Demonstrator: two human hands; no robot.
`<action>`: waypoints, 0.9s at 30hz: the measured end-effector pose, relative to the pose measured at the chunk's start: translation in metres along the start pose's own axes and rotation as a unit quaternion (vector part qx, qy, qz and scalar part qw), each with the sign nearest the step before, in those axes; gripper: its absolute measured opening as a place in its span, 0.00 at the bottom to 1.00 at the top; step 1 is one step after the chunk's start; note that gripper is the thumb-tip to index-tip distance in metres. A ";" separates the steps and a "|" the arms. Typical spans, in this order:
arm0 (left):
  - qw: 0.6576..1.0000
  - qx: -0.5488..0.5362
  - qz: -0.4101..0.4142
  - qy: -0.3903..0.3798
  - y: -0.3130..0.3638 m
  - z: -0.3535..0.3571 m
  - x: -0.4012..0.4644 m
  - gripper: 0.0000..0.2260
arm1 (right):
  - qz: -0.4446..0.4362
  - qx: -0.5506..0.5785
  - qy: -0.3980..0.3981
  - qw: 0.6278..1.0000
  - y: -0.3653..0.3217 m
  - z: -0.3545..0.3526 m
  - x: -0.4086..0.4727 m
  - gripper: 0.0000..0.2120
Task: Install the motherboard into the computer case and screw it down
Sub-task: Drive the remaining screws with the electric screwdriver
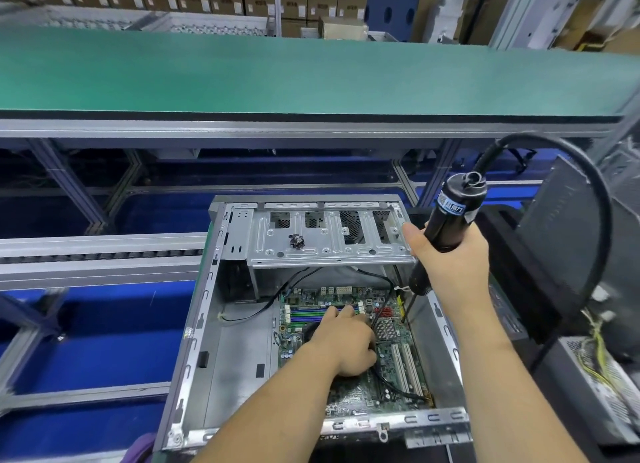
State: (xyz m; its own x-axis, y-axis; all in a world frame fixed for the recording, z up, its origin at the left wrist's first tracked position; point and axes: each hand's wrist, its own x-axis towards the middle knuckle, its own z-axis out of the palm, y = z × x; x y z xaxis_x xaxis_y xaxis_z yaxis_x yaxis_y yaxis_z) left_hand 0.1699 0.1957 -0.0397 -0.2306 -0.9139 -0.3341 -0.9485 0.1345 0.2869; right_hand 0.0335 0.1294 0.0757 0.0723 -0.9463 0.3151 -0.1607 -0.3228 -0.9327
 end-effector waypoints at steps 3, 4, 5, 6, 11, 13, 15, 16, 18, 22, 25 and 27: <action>1.000 0.001 -0.003 -0.008 0.000 -0.001 0.000 0.16 | 0.004 0.000 0.007 1.000 0.003 -0.001 0.000 0.21; 1.000 0.001 -0.003 -0.009 0.000 -0.001 0.000 0.16 | 0.007 0.002 0.010 1.000 0.004 -0.001 0.001 0.21; 1.000 0.001 -0.004 -0.010 0.000 -0.001 0.000 0.16 | 0.010 0.003 0.011 1.000 0.005 -0.001 0.001 0.22; 1.000 0.000 -0.004 -0.010 0.001 -0.001 0.000 0.16 | 0.011 0.003 0.011 1.000 0.007 -0.001 0.002 0.22; 1.000 -0.008 -0.008 -0.002 0.001 -0.001 0.000 0.16 | 0.016 0.005 0.014 1.000 0.009 -0.001 0.004 0.22; 1.000 -0.009 -0.008 -0.002 0.001 -0.001 0.000 0.16 | 0.020 0.008 0.016 1.000 0.008 0.000 0.003 0.22; 1.000 -0.011 -0.008 -0.002 0.001 -0.001 0.000 0.15 | 0.022 0.005 0.014 1.000 0.007 0.000 0.003 0.22; 1.000 -0.011 -0.008 -0.001 0.001 -0.001 0.000 0.15 | 0.021 0.001 0.009 1.000 0.006 0.001 0.002 0.21; 1.000 -0.011 -0.007 -0.001 0.001 -0.002 0.000 0.15 | 0.017 -0.009 -0.003 1.000 0.004 0.001 0.001 0.21; 1.000 -0.009 -0.008 -0.003 0.001 -0.001 -0.001 0.15 | 0.017 -0.004 0.001 1.000 0.005 -0.001 0.001 0.22; 1.000 -0.010 -0.007 -0.001 0.002 -0.002 -0.001 0.15 | 0.011 -0.003 -0.002 1.000 0.005 -0.001 0.000 0.23; 1.000 -0.009 -0.007 -0.001 0.002 -0.002 -0.001 0.15 | 0.008 -0.008 -0.004 1.000 0.005 0.000 0.000 0.24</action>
State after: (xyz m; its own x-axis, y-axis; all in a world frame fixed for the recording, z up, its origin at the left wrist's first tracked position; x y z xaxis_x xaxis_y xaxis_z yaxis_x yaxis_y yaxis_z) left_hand 0.1684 0.1957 -0.0371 -0.2177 -0.9148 -0.3402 -0.9476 0.1147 0.2980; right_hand 0.0322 0.1279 0.0707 0.0781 -0.9513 0.2982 -0.1778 -0.3077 -0.9347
